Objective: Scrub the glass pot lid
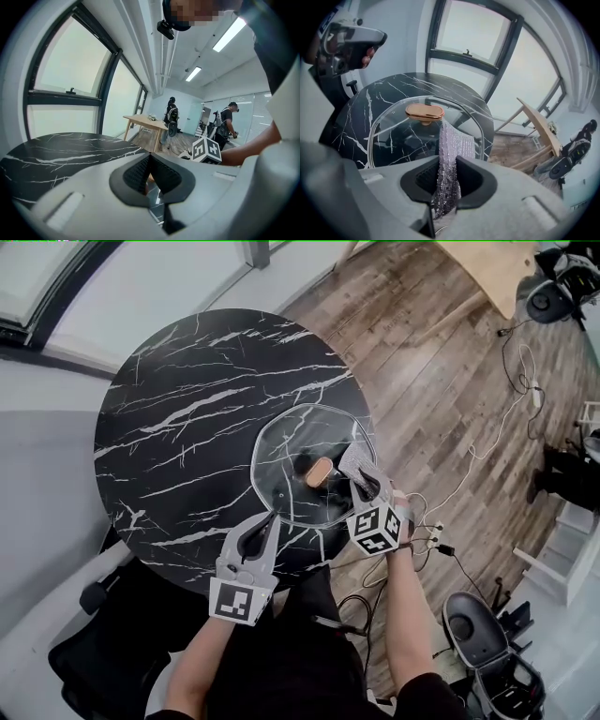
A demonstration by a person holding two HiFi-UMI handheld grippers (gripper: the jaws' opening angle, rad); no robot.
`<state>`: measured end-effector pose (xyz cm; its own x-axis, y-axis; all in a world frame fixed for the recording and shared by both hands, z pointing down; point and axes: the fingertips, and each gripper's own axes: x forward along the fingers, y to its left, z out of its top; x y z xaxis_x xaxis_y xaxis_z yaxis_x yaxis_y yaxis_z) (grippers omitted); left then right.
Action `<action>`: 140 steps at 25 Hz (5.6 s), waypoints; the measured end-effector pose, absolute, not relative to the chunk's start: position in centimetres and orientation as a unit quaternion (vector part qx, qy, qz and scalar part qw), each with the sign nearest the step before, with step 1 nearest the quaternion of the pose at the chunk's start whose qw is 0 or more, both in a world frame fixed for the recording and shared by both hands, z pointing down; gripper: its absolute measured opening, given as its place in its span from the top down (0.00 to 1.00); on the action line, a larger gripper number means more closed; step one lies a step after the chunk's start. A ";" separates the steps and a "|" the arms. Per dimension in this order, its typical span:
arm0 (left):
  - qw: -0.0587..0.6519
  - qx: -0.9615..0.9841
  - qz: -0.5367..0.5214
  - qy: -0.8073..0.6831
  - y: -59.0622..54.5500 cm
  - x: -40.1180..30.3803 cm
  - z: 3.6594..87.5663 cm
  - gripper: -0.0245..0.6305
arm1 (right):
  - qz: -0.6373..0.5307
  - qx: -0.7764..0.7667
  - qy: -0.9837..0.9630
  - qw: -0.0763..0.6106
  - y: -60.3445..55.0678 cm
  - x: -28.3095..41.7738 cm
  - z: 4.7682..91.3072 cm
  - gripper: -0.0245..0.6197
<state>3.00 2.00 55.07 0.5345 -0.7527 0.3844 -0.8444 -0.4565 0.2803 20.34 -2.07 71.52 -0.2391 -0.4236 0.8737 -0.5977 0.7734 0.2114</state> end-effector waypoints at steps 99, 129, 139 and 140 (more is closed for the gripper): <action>0.224 0.801 0.047 -0.553 -0.8 -1.8 51.7 0.96 | 0.023 0.286 -0.804 0.521 2.3 9.1 66.8 0.84; 0.225 0.834 0.031 -0.503 4.2 -4.5 51.5 0.96 | 0.358 0.567 -0.636 0.381 5.3 20.3 68.0 0.85; 0.235 0.816 0.040 -0.526 3.4 -5.4 52.6 0.96 | 0.421 0.568 -0.634 0.314 1.0 20.1 69.2 0.85; 0.237 0.815 0.039 -0.527 3.3 -5.2 52.7 0.96 | 0.428 0.565 -0.635 0.308 0.6 20.3 69.3 0.85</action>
<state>-5.23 3.27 52.72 0.4408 -0.8410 0.3138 -0.8782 -0.3318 0.3445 20.26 0.60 69.34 -0.1721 -0.4532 0.8747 -0.9806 -0.0052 -0.1957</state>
